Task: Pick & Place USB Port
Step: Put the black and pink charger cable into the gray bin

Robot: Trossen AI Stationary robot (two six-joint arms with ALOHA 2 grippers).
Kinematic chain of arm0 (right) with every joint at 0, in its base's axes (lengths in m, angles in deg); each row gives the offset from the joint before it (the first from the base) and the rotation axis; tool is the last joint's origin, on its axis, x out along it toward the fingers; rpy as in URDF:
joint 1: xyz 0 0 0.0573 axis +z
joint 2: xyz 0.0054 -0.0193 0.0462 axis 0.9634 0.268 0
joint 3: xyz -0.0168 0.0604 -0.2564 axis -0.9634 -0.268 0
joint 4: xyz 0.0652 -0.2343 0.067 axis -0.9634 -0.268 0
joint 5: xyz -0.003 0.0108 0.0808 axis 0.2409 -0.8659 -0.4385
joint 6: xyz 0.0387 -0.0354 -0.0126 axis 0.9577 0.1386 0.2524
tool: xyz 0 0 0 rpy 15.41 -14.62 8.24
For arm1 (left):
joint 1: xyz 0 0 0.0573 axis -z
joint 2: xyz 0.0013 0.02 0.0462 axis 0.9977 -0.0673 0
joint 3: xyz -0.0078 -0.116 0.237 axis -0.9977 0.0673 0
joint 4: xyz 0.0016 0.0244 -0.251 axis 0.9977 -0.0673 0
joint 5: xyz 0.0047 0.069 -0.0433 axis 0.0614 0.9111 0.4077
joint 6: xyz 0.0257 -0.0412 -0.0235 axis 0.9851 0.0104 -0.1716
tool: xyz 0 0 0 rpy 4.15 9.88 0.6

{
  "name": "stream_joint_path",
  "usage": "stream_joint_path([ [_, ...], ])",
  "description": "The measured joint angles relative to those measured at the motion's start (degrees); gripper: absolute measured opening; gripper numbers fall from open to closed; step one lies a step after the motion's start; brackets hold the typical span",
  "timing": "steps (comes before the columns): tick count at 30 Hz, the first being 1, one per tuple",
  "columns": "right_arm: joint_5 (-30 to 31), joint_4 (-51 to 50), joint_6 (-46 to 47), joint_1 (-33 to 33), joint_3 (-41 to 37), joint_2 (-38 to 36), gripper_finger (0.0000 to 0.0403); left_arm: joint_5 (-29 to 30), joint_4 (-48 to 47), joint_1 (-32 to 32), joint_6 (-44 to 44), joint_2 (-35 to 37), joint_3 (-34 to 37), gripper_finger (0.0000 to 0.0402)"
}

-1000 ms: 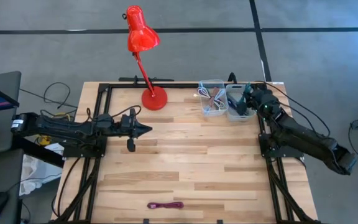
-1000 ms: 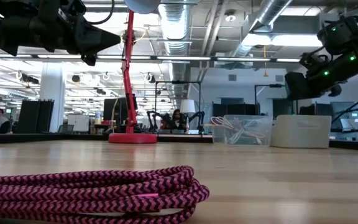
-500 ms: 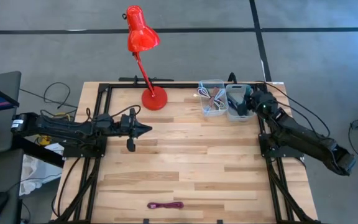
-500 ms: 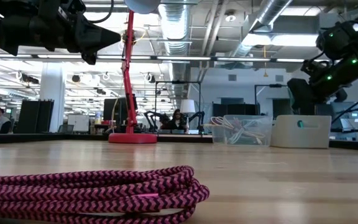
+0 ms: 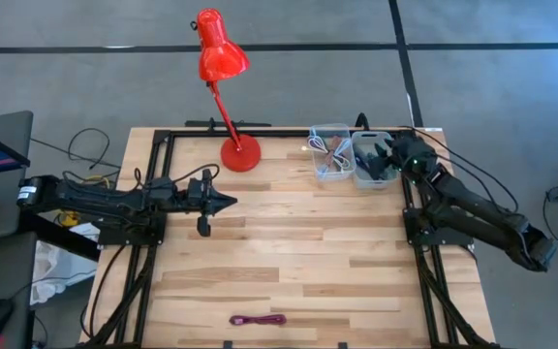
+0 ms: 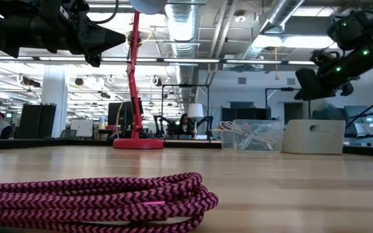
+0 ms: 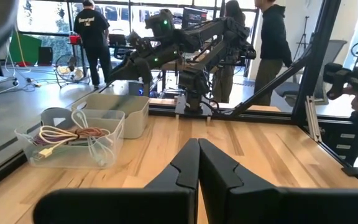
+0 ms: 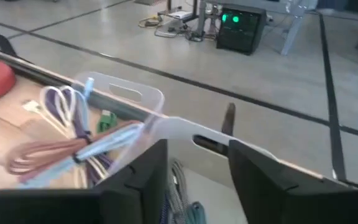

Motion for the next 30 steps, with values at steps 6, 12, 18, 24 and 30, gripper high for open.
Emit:
stream_joint_path([
  [6, -0.7, -2.5, -1.4, 4.8, 5.2, 0.0, 0.0197, 0.0, 0.0, 0.0, 0.0, 0.0, 0.0, 0.0005],
  [12, -12.8, -5.6, 0.5, 12.5, 10.7, 0.0, 0.0184, 0.1, 0.0, 0.0, 0.0, 0.0, 0.0, 0.0005],
  [18, -20.9, -3.9, 0.8, 21.6, 11.2, 0.0, 0.0151, 0.1, 0.0, 0.0, 0.0, 0.0, 0.0, 0.0006],
  [24, -22.3, -3.9, 0.5, 28.3, 11.2, 0.0, 0.0126, 0.1, -0.1, 0.1, -7.0, -0.8, 0.0, 0.0006],
  [30, -22.6, 1.9, -1.1, 32.7, 11.1, 0.0, 0.0114, 3.1, -0.2, 1.7, -9.0, -4.1, -0.2, 0.0006],
])
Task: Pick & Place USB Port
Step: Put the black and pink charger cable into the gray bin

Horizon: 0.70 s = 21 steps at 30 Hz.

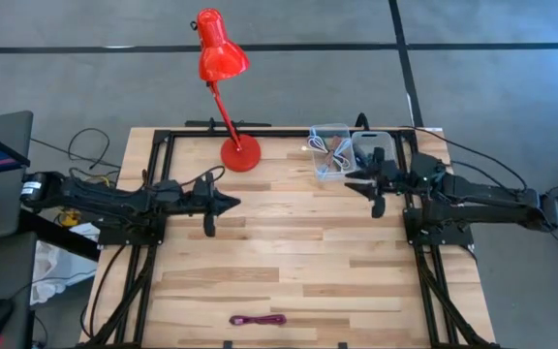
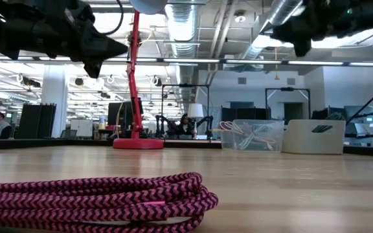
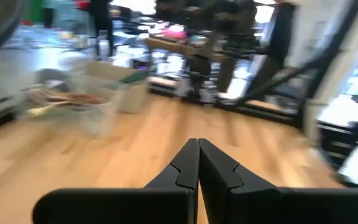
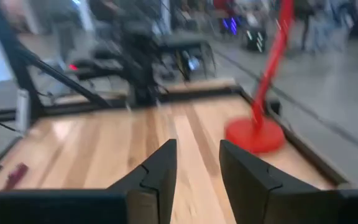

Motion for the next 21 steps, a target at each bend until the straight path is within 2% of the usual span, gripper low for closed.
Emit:
stream_joint_path([
  [3, -1.8, 5.7, -1.8, 2.5, 0.0, 0.4, 0.0112, 5.4, 0.1, -0.1, 0.1, -2.1, -0.9, 0.0006],
  [6, -2.9, 9.8, -2.0, 4.5, 0.0, 0.4, 0.0112, 5.5, 0.1, -0.5, -0.2, -4.4, -1.3, 0.0006],
  [9, -2.9, 10.2, -2.0, 5.8, 0.0, 0.4, 0.0112, 0.0, 0.1, -0.5, -3.2, -7.0, -1.3, 0.0006],
  [13, -2.8, 10.0, -2.0, 6.1, 0.0, 0.5, 0.0112, -8.5, 0.1, 0.3, -12.4, -10.7, -1.4, 0.0006],
  [21, -2.8, 9.1, -2.0, 6.1, 0.0, 0.5, 0.0112, -9.1, 0.4, 8.5, -25.6, -17.1, -2.5, 0.0006],
])
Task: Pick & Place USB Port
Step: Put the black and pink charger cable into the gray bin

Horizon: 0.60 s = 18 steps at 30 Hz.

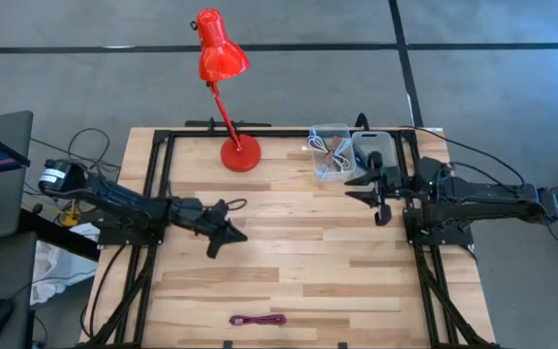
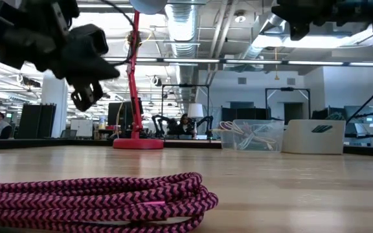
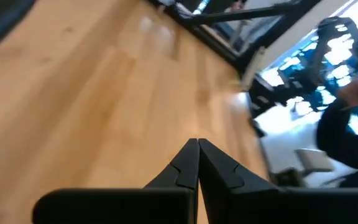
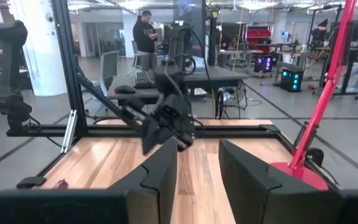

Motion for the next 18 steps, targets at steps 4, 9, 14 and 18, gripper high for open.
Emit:
stream_joint_path([
  [4, 0.0, -0.5, 0.1, 0.0, 0.0, 1.2, 0.0112, 1.6, 0.4, 3.7, -2.3, -1.6, -3.9, 0.0016],
  [9, 0.1, -0.6, 0.7, 0.0, 0.0, 4.0, 0.0112, 4.7, -4.9, 8.0, -2.5, -3.7, -10.3, 0.0049],
  [14, 0.1, -0.7, 0.8, 0.0, 0.0, 6.9, 0.0112, 7.0, -11.7, 11.9, -2.5, -7.7, -14.5, 0.0078],
  [18, 0.1, -0.7, 1.8, 0.0, 0.0, 8.4, 0.0112, 7.5, -12.1, 14.6, -2.8, -12.2, -17.2, 0.0092],
])
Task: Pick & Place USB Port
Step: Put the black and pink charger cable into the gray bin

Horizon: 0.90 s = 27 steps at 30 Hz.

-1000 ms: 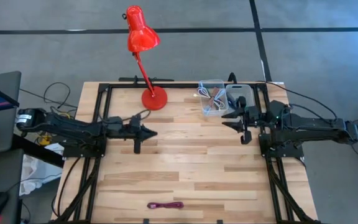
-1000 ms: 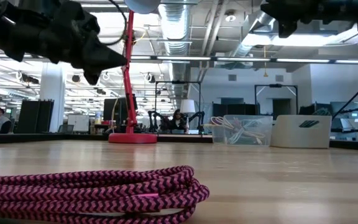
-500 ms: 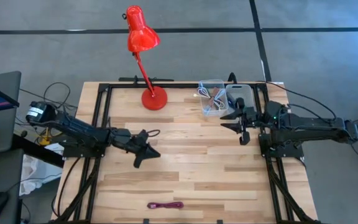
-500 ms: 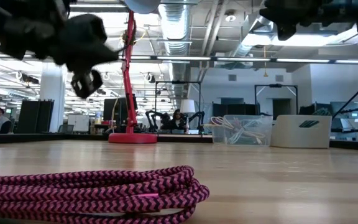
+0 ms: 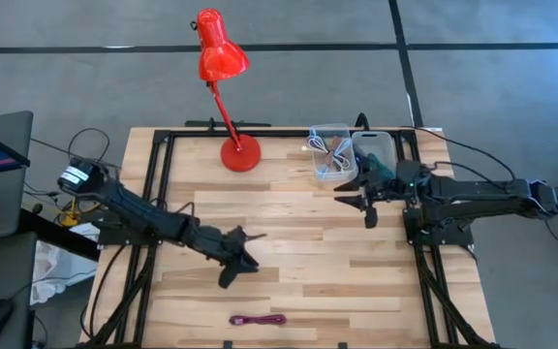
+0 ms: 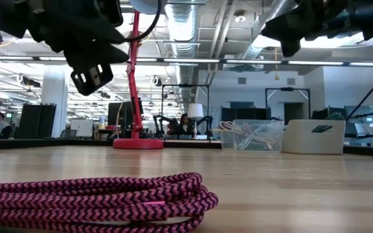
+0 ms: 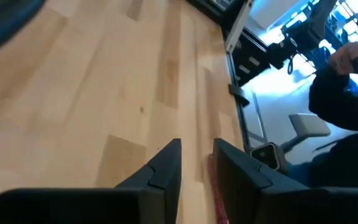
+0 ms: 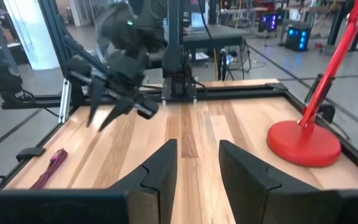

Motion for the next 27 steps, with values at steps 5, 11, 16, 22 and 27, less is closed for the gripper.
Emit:
stream_joint_path([
  [5, 0.0, -0.1, 0.3, 0.0, 0.0, 0.9, 0.0112, 0.0, -0.2, 2.8, -1.4, -5.5, -4.1, 0.0113],
  [11, 0.0, 0.0, 0.2, 0.0, 0.0, 0.9, 0.0112, -0.8, -12.8, 4.7, -1.4, -8.9, -10.3, 0.0138],
  [16, 0.0, -0.6, 0.1, 0.0, 0.0, 0.9, 0.0112, -5.1, -29.4, 4.7, -4.6, -9.2, -15.8, 0.0143],
  [22, 0.0, -2.3, 0.2, -0.1, 0.0, 0.9, 0.0112, -6.8, -29.7, 4.7, -6.1, -9.2, -18.8, 0.0144],
  [27, 0.0, -2.8, 0.2, -0.1, 0.0, 0.9, 0.0112, -8.2, -25.5, 4.0, -0.9, -8.4, -19.5, 0.0136],
])
